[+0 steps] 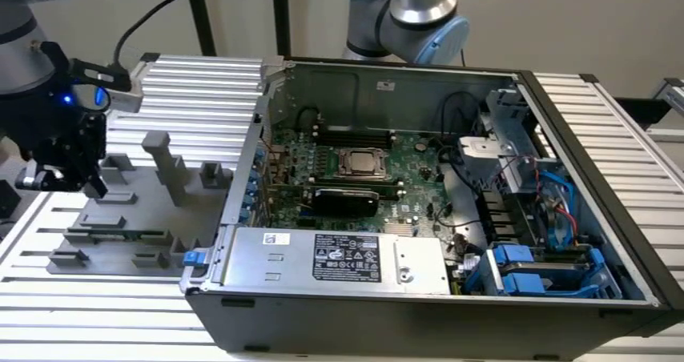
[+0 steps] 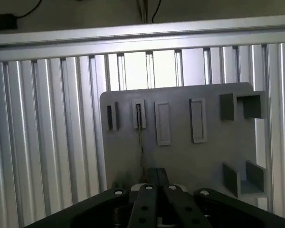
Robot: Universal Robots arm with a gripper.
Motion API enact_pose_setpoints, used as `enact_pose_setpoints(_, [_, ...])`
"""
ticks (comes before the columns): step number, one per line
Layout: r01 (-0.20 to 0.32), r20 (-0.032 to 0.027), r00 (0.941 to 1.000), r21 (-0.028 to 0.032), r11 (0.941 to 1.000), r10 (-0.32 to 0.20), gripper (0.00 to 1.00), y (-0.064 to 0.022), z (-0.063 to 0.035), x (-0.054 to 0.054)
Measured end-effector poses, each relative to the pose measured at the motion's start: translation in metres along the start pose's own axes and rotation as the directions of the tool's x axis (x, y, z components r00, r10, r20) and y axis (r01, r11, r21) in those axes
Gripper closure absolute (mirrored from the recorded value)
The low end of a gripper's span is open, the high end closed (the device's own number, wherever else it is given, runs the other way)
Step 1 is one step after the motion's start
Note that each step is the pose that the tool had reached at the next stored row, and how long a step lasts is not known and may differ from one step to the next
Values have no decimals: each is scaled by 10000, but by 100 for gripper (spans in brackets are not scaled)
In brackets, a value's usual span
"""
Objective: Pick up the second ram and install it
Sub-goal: 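Pick up the second ram and move it above second insertion slot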
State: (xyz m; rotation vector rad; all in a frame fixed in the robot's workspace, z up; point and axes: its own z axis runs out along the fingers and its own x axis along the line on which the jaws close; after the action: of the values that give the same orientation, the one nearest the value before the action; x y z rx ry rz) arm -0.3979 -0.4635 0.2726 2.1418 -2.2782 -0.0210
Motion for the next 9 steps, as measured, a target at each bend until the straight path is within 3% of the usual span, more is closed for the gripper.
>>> enact_pose_setpoints(4, [215,-26,9998,1,9998,-215,100,-2,54,2])
enact_pose_setpoints(5, [237,-30,9997,1,9997,-237,0,-3,70,3])
enact_pose_setpoints(9, [316,-36,9995,2,9995,-316,0,-10,141,7])
